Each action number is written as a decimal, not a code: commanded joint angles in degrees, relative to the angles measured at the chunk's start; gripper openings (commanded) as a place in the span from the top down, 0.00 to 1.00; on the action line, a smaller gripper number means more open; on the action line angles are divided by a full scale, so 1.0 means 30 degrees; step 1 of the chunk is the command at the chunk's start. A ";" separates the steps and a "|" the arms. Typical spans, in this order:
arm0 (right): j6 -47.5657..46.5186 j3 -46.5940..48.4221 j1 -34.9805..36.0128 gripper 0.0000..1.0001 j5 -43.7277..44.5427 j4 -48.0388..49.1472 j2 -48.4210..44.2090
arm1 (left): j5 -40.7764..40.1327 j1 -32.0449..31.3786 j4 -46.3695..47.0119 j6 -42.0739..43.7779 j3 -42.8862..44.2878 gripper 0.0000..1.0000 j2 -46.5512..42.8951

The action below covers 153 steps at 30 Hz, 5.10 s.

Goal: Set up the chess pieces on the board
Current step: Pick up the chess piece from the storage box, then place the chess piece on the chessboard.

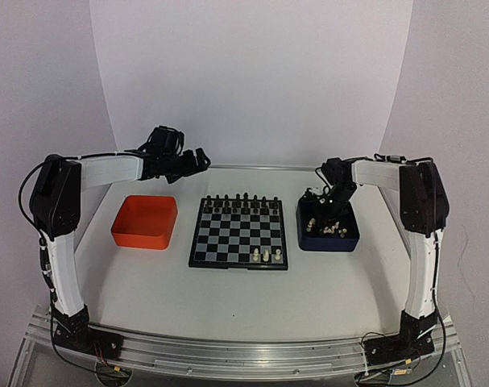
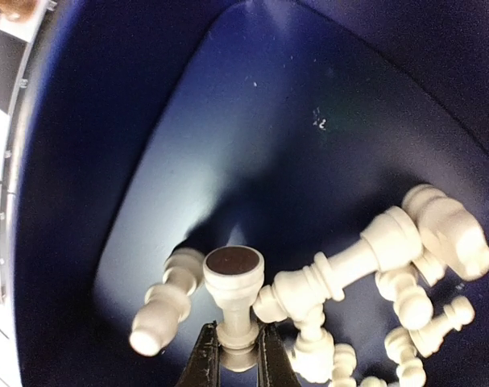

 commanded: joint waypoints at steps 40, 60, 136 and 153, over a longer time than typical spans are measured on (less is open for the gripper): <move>-0.1828 -0.1253 0.2324 0.98 -0.7310 -0.0150 -0.6950 | 1.1846 -0.3141 -0.0432 0.3936 0.3535 0.00 0.0072; -0.1920 -0.1331 0.4604 0.99 -0.9208 -0.0122 -0.7701 | 1.7852 -0.4764 0.1054 0.2638 0.0313 0.07 -0.0712; 2.3707 -0.4602 0.5839 0.31 -1.1802 2.1178 -0.8364 | 0.9838 -0.4426 1.6080 -0.1735 -0.9323 1.00 -0.7803; 2.6600 -0.4215 0.5866 0.55 -1.3668 2.4608 -0.7207 | 0.8707 -0.4436 1.6474 -0.1841 -0.9505 1.00 -0.7680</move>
